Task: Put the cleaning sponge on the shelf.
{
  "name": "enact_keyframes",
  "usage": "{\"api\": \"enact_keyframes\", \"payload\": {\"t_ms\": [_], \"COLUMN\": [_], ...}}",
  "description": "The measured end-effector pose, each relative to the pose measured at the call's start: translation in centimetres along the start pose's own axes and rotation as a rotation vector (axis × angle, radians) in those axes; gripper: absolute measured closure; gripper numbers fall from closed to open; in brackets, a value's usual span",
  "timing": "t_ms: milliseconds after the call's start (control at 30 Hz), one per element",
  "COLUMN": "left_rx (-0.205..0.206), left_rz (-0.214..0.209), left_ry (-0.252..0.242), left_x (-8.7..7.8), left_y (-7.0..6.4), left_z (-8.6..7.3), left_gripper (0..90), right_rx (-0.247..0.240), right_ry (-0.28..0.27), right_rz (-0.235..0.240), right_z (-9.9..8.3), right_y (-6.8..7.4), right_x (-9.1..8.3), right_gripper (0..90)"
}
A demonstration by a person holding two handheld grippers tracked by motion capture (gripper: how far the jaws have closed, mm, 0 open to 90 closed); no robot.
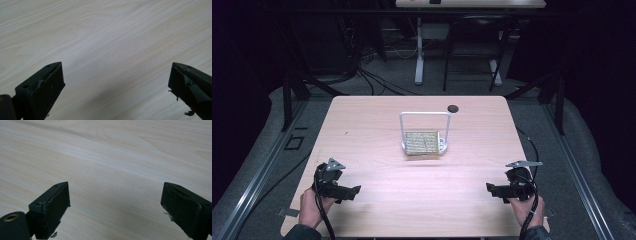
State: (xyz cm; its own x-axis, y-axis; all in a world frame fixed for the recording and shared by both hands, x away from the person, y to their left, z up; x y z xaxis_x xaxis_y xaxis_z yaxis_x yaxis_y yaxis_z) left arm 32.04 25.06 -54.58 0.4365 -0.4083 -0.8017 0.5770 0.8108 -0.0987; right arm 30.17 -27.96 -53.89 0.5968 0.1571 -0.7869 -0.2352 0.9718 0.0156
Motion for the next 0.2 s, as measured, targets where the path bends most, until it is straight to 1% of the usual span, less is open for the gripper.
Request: {"api": "enact_keyframes", "payload": {"t_ms": [200], "left_rx": [-0.004], "left_rz": [-0.002], "left_ry": [-0.001], "left_x": [0.04], "left_y": [0.04], "left_z": [0.02], "left_gripper": [0.2], "right_rx": [-0.018], "right_ry": [-0.018], "right_rz": [0.010], "right_z": [0.21], "right_y": [0.12], "right_x": [-0.29], "right_gripper": [9.8]}}
Point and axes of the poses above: each handheld gripper's, and its own axes: x roughly forward along the jaws, z roughly out of its top, y roughly to its left, the point moved 2 cm from there along x, roughly forward along the jaws, and after that the axes turned 8 degrees about -z, right-handed, at the moved point
